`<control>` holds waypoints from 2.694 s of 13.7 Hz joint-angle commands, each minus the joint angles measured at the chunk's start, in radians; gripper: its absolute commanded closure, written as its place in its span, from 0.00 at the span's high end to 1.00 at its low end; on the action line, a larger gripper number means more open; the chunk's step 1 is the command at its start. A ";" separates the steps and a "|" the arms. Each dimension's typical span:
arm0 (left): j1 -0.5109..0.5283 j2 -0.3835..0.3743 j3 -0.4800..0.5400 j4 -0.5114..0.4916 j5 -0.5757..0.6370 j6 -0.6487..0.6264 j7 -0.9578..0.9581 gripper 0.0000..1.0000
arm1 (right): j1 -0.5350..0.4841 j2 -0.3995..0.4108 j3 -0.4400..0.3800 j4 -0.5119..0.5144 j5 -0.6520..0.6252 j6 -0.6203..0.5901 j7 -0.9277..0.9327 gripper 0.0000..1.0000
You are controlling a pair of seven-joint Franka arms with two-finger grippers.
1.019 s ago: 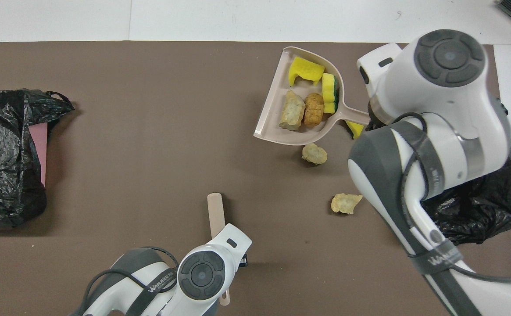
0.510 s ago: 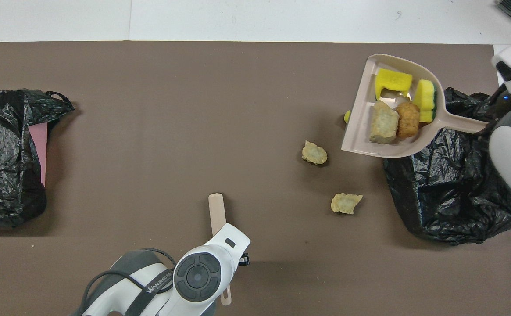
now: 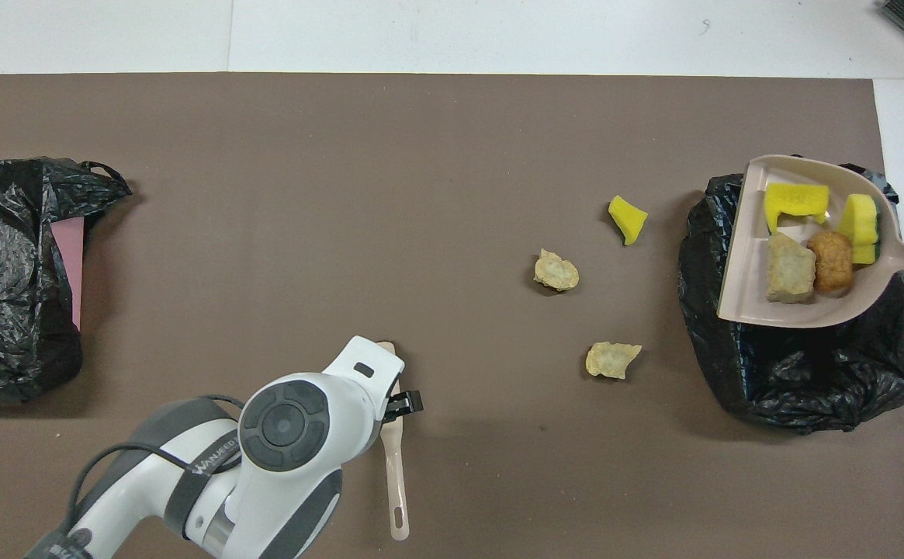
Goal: Sweep and dump trash in bin
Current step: 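Carry the loaded dustpan with the right gripper over the black bag, then tip the dustpan with the right gripper while the left gripper releases the brush, then carry the empty dustpan with the right gripper back to the table center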
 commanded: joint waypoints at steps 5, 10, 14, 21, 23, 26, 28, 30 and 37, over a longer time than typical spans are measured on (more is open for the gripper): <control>0.170 0.062 -0.005 0.250 0.001 -0.174 0.178 1.00 | 0.053 -0.079 0.010 -0.143 -0.390 0.077 -0.027 0.00; 0.307 0.078 -0.005 0.310 0.005 -0.178 0.378 1.00 | 0.137 -0.097 0.012 -0.163 -0.612 0.035 -0.032 0.00; 0.434 0.078 -0.004 0.319 0.035 -0.192 0.596 1.00 | 0.214 -0.108 0.013 -0.147 -0.758 -0.064 -0.029 0.00; 0.641 0.081 -0.005 0.452 0.077 -0.316 0.896 1.00 | 0.323 -0.076 0.018 -0.042 -0.759 -0.135 -0.001 0.00; 0.641 0.082 -0.005 0.517 0.099 -0.397 0.891 1.00 | 0.351 -0.058 0.018 0.004 -0.711 -0.141 0.046 0.00; 0.640 0.079 -0.001 0.610 0.106 -0.525 0.888 1.00 | 0.358 0.037 0.018 0.153 -0.584 -0.210 0.095 0.00; 0.640 0.079 -0.001 0.669 0.110 -0.598 0.873 1.00 | 0.361 0.068 0.018 0.196 -0.506 -0.221 0.155 0.00; 0.629 0.079 0.000 0.684 0.126 -0.646 0.847 1.00 | 0.386 0.082 0.018 0.219 -0.441 -0.224 0.299 0.00; 0.615 0.107 0.002 0.756 0.147 -0.743 0.847 1.00 | 0.424 0.119 0.018 0.282 -0.031 -0.249 0.877 0.00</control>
